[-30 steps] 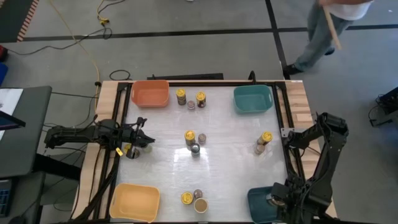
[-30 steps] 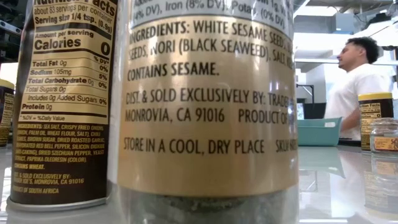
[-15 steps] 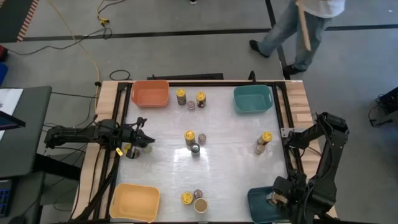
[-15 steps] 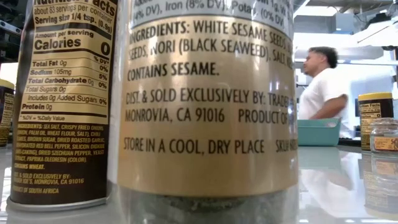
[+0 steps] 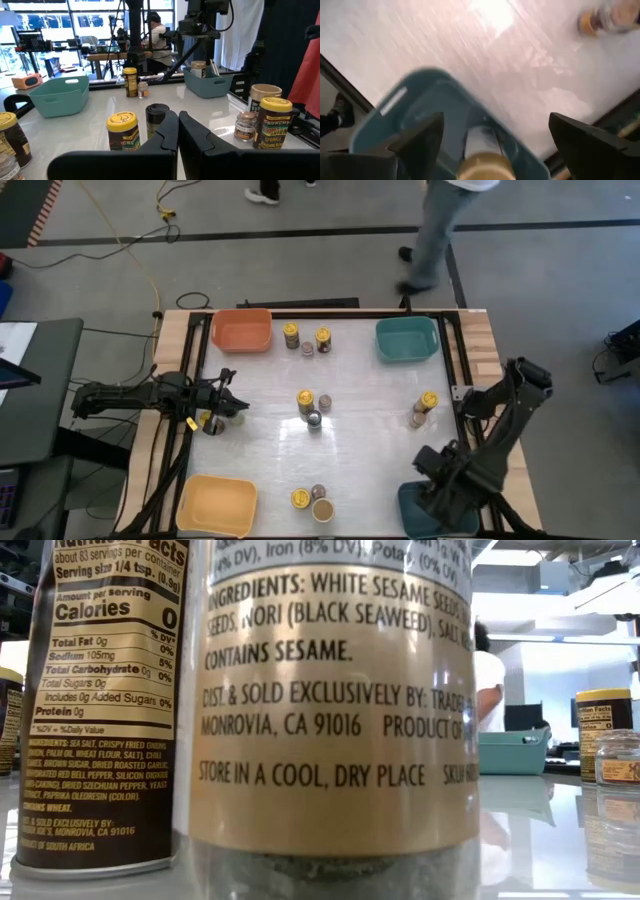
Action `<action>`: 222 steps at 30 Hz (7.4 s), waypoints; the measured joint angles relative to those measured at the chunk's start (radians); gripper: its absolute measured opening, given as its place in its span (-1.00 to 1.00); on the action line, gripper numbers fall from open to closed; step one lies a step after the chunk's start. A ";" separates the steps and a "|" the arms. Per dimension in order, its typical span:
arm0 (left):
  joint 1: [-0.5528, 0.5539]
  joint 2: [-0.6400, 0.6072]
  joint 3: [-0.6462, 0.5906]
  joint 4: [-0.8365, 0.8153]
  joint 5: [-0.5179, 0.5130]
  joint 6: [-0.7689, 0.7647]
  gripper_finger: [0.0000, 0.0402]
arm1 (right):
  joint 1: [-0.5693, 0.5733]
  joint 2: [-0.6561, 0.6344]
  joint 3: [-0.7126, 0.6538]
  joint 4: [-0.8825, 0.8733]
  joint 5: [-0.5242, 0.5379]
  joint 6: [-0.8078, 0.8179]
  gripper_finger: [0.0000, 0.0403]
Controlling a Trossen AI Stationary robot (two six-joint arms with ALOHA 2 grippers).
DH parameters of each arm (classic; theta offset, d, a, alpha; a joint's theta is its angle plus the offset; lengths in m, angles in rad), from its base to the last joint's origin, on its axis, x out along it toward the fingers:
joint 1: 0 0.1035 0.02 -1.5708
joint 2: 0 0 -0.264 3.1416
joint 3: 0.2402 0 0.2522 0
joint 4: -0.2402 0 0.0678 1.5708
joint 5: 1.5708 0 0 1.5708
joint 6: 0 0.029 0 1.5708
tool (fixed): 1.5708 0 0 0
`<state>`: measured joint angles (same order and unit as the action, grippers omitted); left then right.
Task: Sort spices by type
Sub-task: Put the top right yellow seasoning bottle into the light blue bin
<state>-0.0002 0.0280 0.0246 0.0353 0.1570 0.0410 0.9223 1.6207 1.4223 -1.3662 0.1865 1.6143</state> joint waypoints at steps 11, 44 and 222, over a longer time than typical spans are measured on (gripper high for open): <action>0.000 0.000 0.000 0.000 0.000 0.000 -1.00 | -0.219 0.000 0.000 0.136 0.206 -0.019 0.92; 0.000 0.000 0.000 0.000 0.000 0.000 -1.00 | -0.709 0.000 0.001 1.072 0.262 -1.047 0.92; 0.000 0.000 0.000 0.000 -0.011 0.000 -1.00 | -1.859 -0.260 -0.447 0.577 0.074 -1.178 0.27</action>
<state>-0.0002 0.0280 0.0246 0.0352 0.1455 0.0410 -0.9363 1.3609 0.9758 -0.7893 0.2604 0.4366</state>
